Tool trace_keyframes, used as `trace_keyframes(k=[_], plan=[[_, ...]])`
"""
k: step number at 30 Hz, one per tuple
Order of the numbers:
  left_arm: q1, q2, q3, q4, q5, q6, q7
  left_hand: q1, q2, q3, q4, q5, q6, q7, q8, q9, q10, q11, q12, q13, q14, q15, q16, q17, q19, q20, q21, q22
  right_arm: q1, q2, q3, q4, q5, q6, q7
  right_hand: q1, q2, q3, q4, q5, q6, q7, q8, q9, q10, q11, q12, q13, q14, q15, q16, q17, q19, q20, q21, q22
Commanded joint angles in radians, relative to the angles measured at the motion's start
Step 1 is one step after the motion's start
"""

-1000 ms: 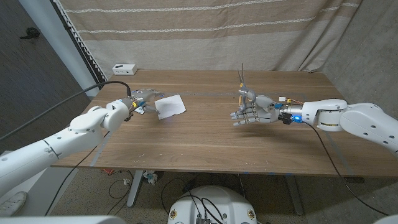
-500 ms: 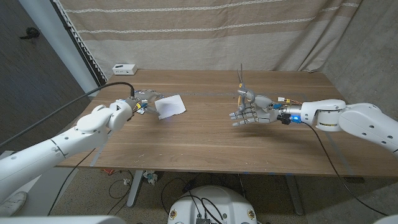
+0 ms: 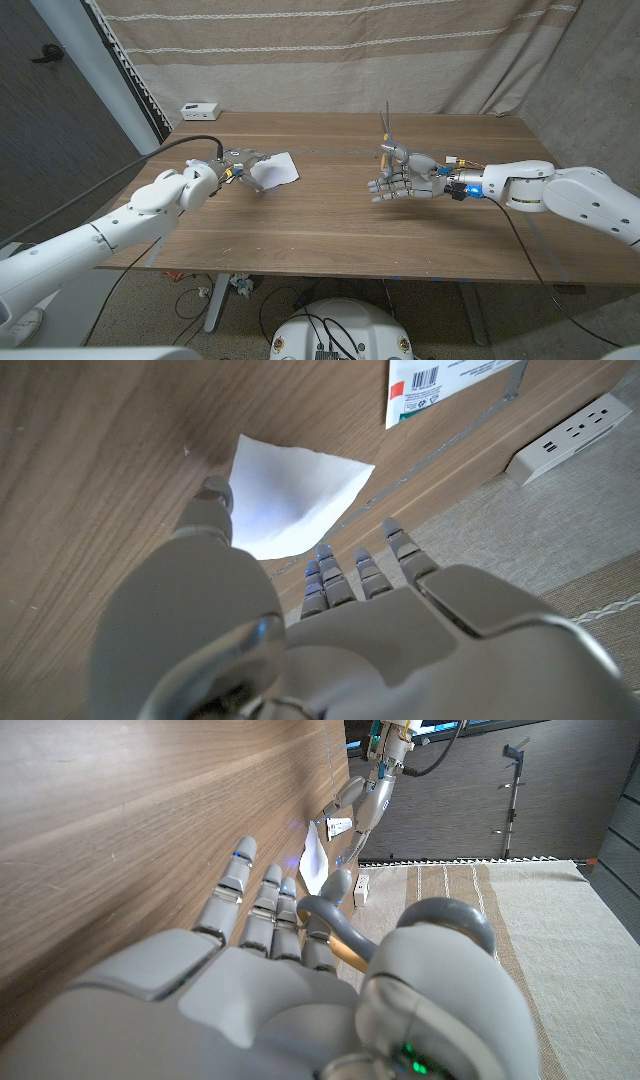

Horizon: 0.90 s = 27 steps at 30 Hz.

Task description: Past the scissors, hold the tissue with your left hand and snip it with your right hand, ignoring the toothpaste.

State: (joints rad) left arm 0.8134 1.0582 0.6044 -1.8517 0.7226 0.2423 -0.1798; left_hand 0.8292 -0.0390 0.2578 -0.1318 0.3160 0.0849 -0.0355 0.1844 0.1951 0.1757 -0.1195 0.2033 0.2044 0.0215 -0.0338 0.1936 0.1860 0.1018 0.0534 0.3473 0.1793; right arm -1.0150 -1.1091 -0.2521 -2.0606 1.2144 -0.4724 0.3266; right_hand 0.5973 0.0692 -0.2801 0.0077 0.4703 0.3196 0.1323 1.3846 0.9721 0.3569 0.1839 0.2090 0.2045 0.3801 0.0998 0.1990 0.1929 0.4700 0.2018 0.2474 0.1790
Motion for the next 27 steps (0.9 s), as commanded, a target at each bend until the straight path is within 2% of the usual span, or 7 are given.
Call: trace_keyframes(k=[1, 8, 16, 22, 23, 24, 27], plan=[[-0.021, -0.019, 0.022, 0.017, 0.02, 0.002, -0.051, -0.002, 0.009, 0.006, -0.001, -0.001, -0.002, -0.001, -0.001, 0.0, 0.001, 0.001, -0.001, 0.001, -0.005, -0.008, -0.001, 0.001, -0.001, -0.001, -0.003, 0.002, 0.01, 0.003, -0.006, 0.003, -0.001, -0.005, 0.003, -0.005, 0.0, -0.003, -0.006, 0.004, -0.004, -0.001, 0.006, 0.001, -0.005, -0.002, -0.001, 0.003, 0.002, -0.001, 0.0, 0.003, 0.008, 0.007, -0.003, 0.003], [-0.029, -0.026, 0.033, 0.021, 0.029, 0.012, -0.079, 0.006, 0.007, 0.01, -0.009, -0.003, 0.044, -0.005, 0.021, -0.001, 0.02, 0.028, 0.008, -0.001, -0.002, -0.002, 0.0, 0.0, 0.001, 0.0, -0.011, 0.002, 0.015, 0.006, -0.01, 0.006, -0.002, -0.006, 0.006, -0.004, 0.002, -0.002, -0.007, 0.004, -0.002, 0.0, 0.008, 0.001, -0.005, -0.002, 0.0, 0.003, 0.001, -0.002, 0.0, 0.003, 0.009, 0.007, -0.005, 0.003], [-0.044, -0.038, 0.051, 0.024, 0.049, 0.035, -0.126, 0.015, 0.012, 0.017, -0.013, -0.004, 0.084, 0.006, 0.033, -0.002, 0.023, 0.017, 0.009, -0.002, -0.001, -0.001, 0.001, 0.0, 0.004, 0.002, -0.017, 0.002, 0.025, 0.008, -0.014, 0.009, -0.004, -0.012, 0.005, -0.004, 0.004, -0.001, -0.008, 0.005, 0.001, 0.0, 0.009, -0.003, -0.005, -0.002, 0.0, 0.003, 0.001, -0.001, 0.0, 0.003, 0.011, 0.007, -0.009, 0.004], [-0.051, -0.043, 0.059, 0.03, 0.05, 0.04, -0.146, 0.018, 0.015, 0.02, -0.014, -0.005, 0.087, 0.007, 0.033, -0.003, 0.025, 0.028, 0.009, -0.003, -0.001, 0.001, 0.001, 0.0, 0.004, 0.004, -0.019, 0.002, 0.033, 0.013, -0.02, 0.015, -0.004, -0.016, 0.008, -0.003, 0.005, 0.0, -0.009, 0.005, 0.0, -0.001, 0.011, -0.002, -0.005, -0.002, 0.001, 0.003, 0.002, -0.001, 0.0, 0.003, 0.012, 0.008, -0.012, 0.004], [-0.051, -0.043, 0.06, 0.032, 0.049, 0.039, -0.147, 0.018, 0.015, 0.02, -0.014, -0.005, 0.086, 0.007, 0.032, -0.003, 0.026, 0.024, 0.01, -0.003, -0.001, 0.002, 0.001, 0.0, 0.005, 0.005, -0.02, 0.002, 0.038, 0.016, -0.022, 0.017, 0.001, -0.023, 0.007, -0.003, 0.005, 0.0, -0.01, 0.005, 0.0, -0.001, 0.011, -0.002, -0.004, -0.002, 0.001, 0.003, 0.002, -0.001, 0.0, 0.003, 0.012, 0.008, -0.013, 0.004], [-0.052, -0.043, 0.061, 0.033, 0.048, 0.038, -0.149, 0.02, 0.015, 0.022, -0.015, -0.006, 0.087, 0.007, 0.031, -0.003, 0.032, 0.005, 0.011, -0.003, 0.001, 0.003, 0.002, 0.0, 0.007, 0.004, -0.021, 0.003, 0.041, 0.017, -0.025, 0.019, -0.005, -0.02, 0.01, -0.002, 0.005, 0.0, -0.01, 0.005, -0.001, -0.001, 0.012, 0.0, -0.005, -0.002, 0.001, 0.003, 0.002, -0.001, 0.0, 0.003, 0.012, 0.008, -0.013, 0.004], [-0.053, -0.044, 0.064, 0.034, 0.052, 0.039, -0.149, 0.02, 0.015, 0.022, -0.015, -0.006, 0.087, 0.005, 0.03, -0.003, 0.03, -0.001, 0.011, -0.003, 0.003, 0.004, 0.003, 0.0, 0.008, 0.003, -0.022, 0.003, 0.046, 0.02, -0.029, 0.021, -0.011, -0.019, 0.012, -0.002, 0.005, 0.0, -0.01, 0.005, 0.0, -0.001, 0.011, -0.004, -0.004, -0.004, 0.002, 0.003, 0.002, -0.001, 0.0, 0.003, 0.012, 0.008, -0.014, 0.004]])
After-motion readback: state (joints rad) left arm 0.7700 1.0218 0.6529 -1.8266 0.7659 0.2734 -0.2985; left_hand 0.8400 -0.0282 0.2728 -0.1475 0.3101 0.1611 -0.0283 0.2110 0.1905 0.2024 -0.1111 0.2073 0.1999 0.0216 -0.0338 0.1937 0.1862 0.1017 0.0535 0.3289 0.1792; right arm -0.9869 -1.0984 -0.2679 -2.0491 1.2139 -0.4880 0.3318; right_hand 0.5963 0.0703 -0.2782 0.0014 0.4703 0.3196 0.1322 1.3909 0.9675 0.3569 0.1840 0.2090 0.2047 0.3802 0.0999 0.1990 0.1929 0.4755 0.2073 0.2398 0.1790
